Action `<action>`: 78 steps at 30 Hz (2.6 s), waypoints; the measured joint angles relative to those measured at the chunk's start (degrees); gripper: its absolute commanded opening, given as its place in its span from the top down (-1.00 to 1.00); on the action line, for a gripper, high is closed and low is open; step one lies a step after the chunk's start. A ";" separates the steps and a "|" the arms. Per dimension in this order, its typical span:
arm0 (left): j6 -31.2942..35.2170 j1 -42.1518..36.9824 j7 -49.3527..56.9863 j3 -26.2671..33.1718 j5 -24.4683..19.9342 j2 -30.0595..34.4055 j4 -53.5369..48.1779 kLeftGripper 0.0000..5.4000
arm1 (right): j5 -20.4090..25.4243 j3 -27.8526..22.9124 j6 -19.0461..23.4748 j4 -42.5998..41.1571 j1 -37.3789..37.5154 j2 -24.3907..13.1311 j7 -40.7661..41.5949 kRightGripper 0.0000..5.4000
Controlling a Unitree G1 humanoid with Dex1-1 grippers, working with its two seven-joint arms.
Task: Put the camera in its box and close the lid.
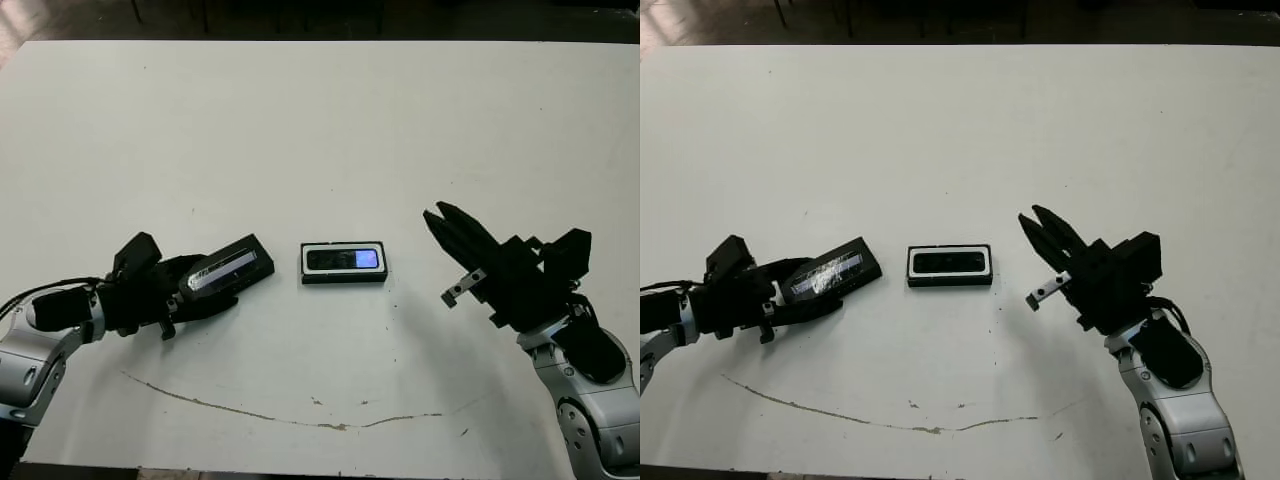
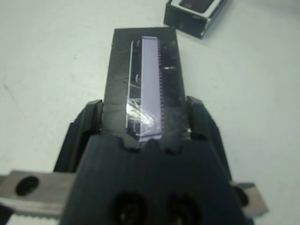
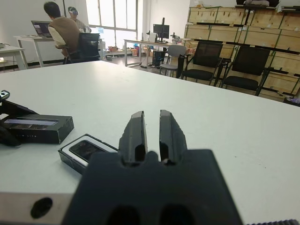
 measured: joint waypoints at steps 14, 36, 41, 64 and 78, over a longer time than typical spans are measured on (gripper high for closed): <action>4.75 -11.33 0.19 2.88 -5.64 -1.93 -4.16 0.23 | 1.08 -1.09 1.69 -0.71 -0.86 -0.03 -0.39 1.00; -8.37 -31.28 -16.33 -13.43 8.04 -8.61 25.45 0.24 | 1.97 -2.96 4.37 -2.88 -1.25 -0.81 -1.47 1.00; -10.43 -32.71 -17.63 -13.66 8.77 -10.47 29.50 0.24 | 1.99 -2.98 4.33 -2.64 -1.41 -1.05 -1.11 1.00; -5.78 -33.74 -26.44 -14.79 8.87 -11.69 28.94 0.24 | 1.41 -2.84 4.00 -2.09 -1.69 -1.22 -0.59 1.00; -6.43 -31.21 -22.44 -15.53 9.94 -13.57 27.03 0.24 | 1.01 -2.75 3.40 -1.80 -1.70 -1.22 -0.42 1.00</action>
